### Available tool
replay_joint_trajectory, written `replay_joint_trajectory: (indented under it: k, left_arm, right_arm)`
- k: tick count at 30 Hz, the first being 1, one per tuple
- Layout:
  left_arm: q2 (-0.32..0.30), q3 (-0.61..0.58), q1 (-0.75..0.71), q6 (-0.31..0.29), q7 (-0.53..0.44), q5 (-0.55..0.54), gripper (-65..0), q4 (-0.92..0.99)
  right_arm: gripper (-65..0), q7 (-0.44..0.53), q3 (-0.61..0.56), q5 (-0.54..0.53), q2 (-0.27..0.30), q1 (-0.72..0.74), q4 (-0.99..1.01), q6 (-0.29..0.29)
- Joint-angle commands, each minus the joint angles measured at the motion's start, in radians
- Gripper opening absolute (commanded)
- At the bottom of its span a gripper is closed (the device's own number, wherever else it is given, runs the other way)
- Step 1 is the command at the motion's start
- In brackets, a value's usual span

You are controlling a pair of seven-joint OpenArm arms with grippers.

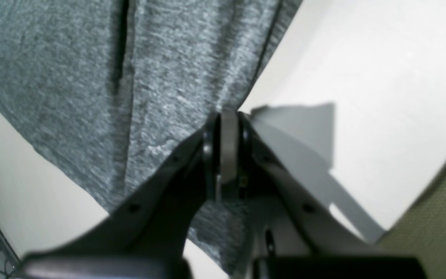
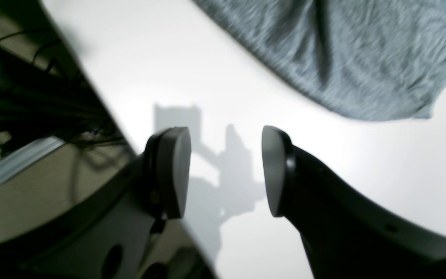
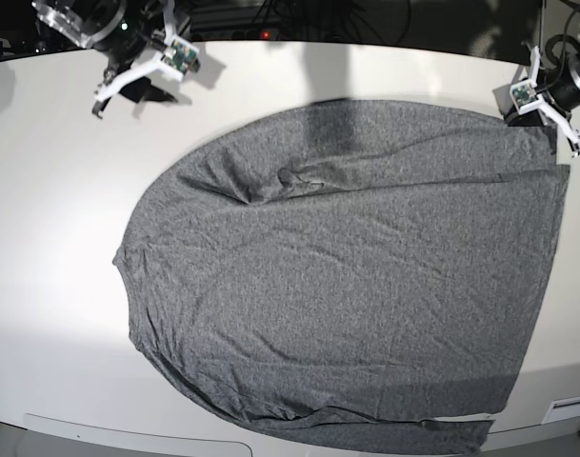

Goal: Fold the T-shirt properly
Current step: 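Reach both grippers down and grasp the shirt's shoulder edge corners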

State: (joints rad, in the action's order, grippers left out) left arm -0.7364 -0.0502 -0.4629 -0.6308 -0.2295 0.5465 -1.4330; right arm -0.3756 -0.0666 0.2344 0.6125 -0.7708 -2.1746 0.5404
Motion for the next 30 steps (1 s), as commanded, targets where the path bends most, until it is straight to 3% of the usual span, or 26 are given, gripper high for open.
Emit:
replay_joint_trajectory:
  k: [1, 4, 13, 30]
  left_arm:
    - [-0.012, -0.006, -0.031, -0.067, 0.071, 0.028, -65.0, 0.011]
    - [-0.011, -0.006, -0.040, -0.067, 0.072, -0.016, -65.0, 0.010]
    - [-0.012, -0.006, -0.055, -0.067, 0.074, -0.036, -65.0, -0.075]
    - [-0.012, -0.006, -0.055, -0.067, 0.117, -0.051, -65.0, -0.138]
  right_arm:
    - [-34.8, 0.016, -0.004, 0.002, 0.011, 0.011, -0.011, 0.008]
    - [-34.8, 0.018, -0.050, 0.022, 0.011, 0.056, 0.019, 0.011]
    - [-34.8, 0.030, -0.288, 0.232, 0.011, 0.271, 0.240, 0.010]
    - [-34.8, 0.026, -0.526, 0.237, 0.014, 0.618, 0.498, 0.023]
